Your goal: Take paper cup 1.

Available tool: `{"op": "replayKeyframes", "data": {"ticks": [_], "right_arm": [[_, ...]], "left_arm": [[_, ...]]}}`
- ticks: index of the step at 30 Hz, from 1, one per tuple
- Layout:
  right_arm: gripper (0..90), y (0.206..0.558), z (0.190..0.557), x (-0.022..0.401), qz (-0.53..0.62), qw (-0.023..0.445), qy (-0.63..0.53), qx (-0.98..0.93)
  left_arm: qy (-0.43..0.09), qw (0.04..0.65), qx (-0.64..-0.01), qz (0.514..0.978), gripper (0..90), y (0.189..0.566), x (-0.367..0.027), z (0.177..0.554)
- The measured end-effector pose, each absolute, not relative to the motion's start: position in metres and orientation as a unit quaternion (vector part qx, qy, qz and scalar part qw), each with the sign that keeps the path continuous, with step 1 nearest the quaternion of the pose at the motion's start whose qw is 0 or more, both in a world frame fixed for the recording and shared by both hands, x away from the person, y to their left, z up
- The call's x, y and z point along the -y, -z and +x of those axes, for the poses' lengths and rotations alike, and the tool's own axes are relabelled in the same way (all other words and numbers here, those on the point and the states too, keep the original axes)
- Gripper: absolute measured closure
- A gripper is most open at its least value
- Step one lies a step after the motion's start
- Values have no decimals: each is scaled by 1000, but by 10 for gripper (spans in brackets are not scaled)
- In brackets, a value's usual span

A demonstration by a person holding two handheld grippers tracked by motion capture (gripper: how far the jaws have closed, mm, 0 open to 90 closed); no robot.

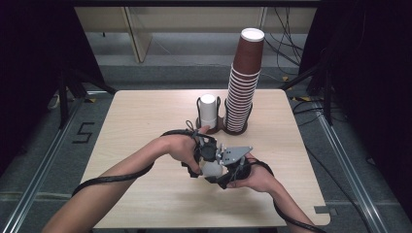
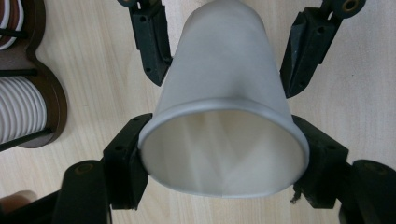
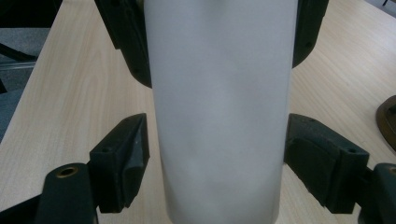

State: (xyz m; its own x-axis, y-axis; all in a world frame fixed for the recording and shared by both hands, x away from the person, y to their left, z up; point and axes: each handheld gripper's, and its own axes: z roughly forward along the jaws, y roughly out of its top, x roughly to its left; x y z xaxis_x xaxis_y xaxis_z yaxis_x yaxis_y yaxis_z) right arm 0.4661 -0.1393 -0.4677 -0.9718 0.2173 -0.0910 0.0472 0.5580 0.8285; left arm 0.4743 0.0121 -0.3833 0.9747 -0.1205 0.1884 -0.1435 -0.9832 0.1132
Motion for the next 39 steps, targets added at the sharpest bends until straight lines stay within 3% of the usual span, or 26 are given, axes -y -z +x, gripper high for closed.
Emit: {"op": "replayKeyframes", "data": {"ticks": [29,39], "right_arm": [[360,468,465,139,67,99,-477,-871],[353,473,461,145,74,102,-481,-868]], "left_arm": [[-88,73,72,991,303,385,-11,474],[-98,128,51,986,130,384,-20,476]]}}
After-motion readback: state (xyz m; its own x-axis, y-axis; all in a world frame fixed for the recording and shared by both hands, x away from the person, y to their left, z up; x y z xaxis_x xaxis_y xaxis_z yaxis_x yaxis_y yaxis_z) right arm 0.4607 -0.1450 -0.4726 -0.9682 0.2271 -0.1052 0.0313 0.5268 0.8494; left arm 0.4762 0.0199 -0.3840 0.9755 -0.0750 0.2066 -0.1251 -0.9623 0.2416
